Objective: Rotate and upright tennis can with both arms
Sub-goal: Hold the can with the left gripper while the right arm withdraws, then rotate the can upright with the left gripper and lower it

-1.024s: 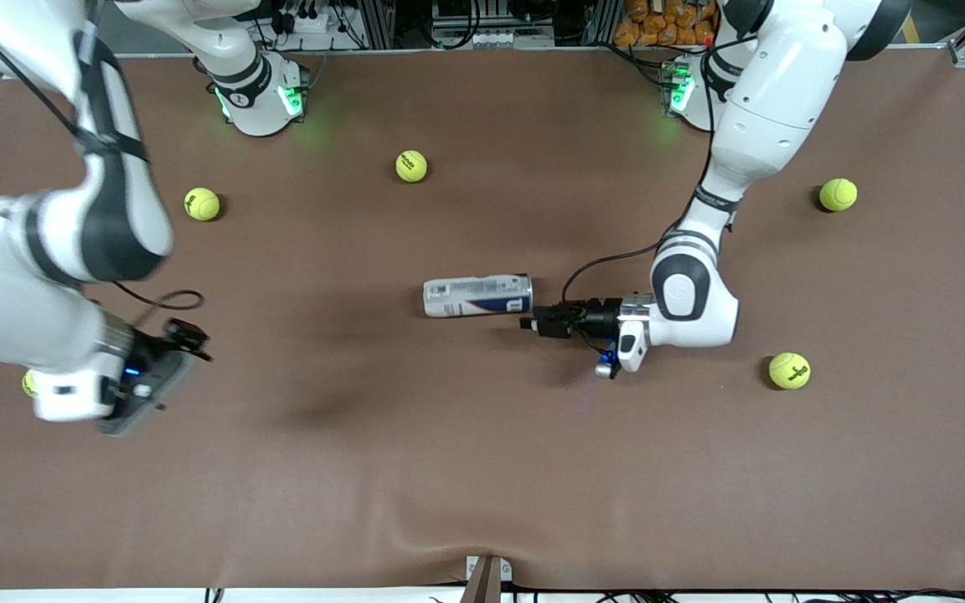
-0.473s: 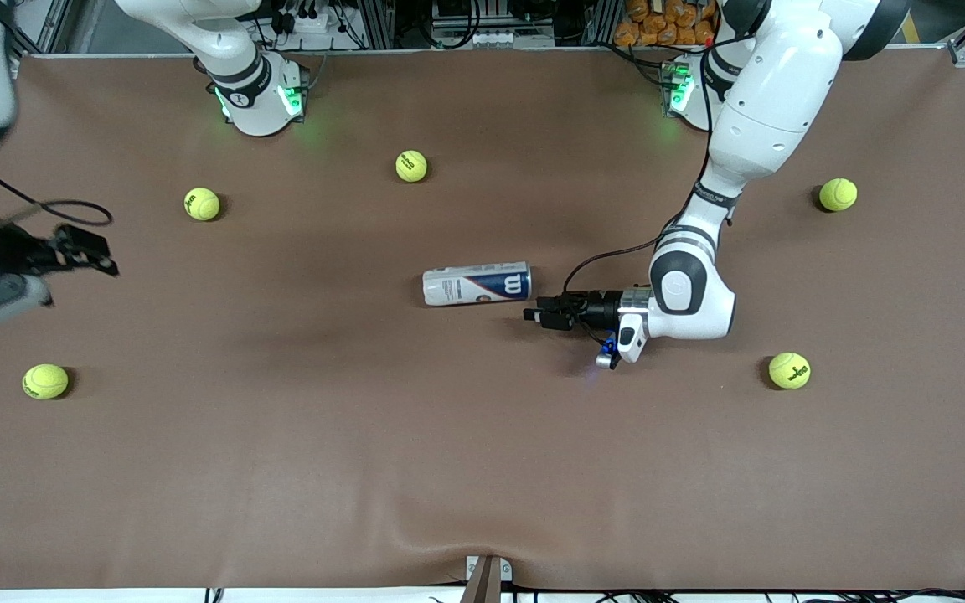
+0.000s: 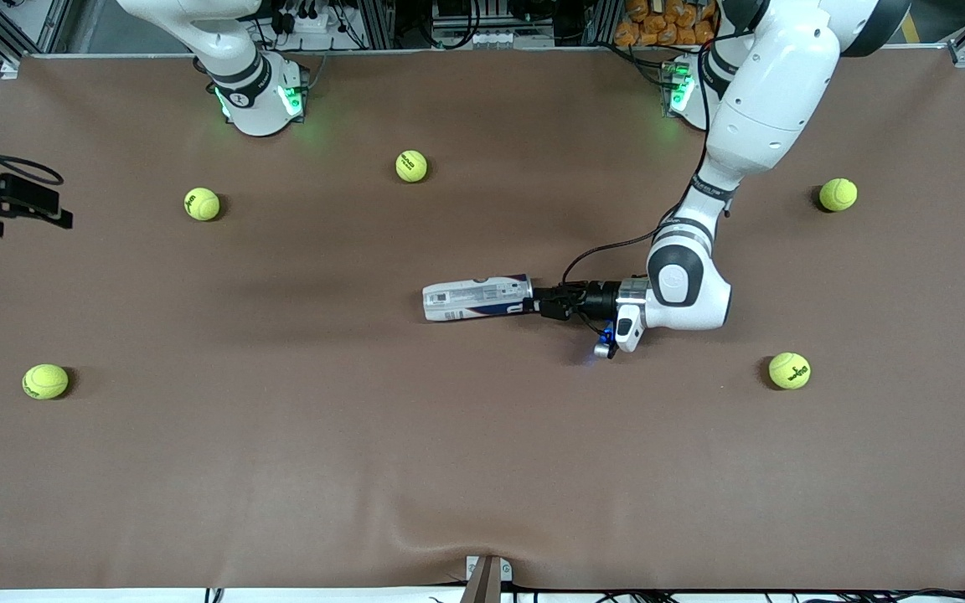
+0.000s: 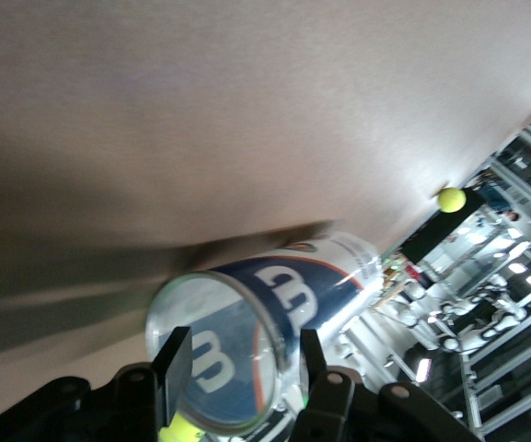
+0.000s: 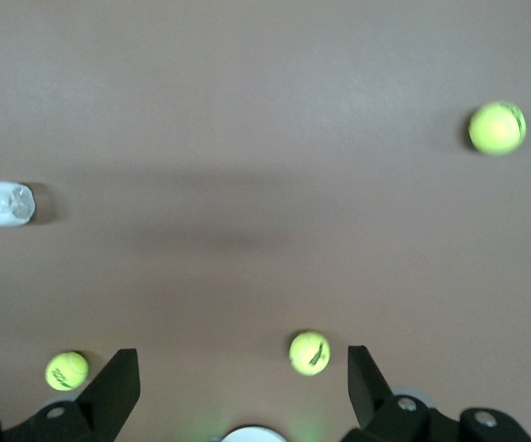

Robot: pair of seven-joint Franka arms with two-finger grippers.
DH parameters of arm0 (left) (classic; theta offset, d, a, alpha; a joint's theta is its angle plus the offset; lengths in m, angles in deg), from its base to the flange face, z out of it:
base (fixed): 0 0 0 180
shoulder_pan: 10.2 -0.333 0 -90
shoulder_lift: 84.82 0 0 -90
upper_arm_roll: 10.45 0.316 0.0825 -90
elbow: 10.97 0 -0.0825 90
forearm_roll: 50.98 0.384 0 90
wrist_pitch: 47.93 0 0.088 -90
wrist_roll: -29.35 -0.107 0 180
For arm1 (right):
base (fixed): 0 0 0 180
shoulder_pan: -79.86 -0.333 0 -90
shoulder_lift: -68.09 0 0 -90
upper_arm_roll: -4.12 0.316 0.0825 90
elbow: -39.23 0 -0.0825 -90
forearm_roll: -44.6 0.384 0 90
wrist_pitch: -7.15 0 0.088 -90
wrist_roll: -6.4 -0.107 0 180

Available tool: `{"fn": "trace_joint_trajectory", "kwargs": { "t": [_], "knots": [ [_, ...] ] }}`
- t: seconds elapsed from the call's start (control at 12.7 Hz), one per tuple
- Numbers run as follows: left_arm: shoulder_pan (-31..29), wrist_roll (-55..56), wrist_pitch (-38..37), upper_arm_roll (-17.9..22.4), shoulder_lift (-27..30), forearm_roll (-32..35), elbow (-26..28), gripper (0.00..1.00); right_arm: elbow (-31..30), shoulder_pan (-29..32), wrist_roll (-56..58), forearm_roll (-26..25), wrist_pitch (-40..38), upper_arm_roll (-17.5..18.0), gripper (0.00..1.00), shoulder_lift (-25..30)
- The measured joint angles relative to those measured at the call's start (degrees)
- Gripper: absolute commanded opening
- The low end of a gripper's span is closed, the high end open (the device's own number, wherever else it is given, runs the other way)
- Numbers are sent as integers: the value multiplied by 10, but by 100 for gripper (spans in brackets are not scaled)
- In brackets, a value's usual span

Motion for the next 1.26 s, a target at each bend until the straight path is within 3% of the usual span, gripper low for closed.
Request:
{"fn": "trace_joint_trajectory", "kwargs": {
  "t": [0.24,0.63,0.79,0.95,1.26],
  "knots": [
    [2,-1,0,-2,1,-35,-7,0,1,0,-35,-15,-12,6,100,26],
    [5,5,-1,-8,15,-42,-36,0,8,0,-39,-23,-14,3,100,32],
    [5,46,0,-7,38,25,-62,0,11,0,-39,-40,-25,6,100,32],
    [7,158,0,-9,60,151,-119,0,11,0,-39,-51,-30,8,100,31],
    [57,340,1,-9,74,309,-228,0,11,0,-39,-55,-28,6,100,31]
  ]
}}
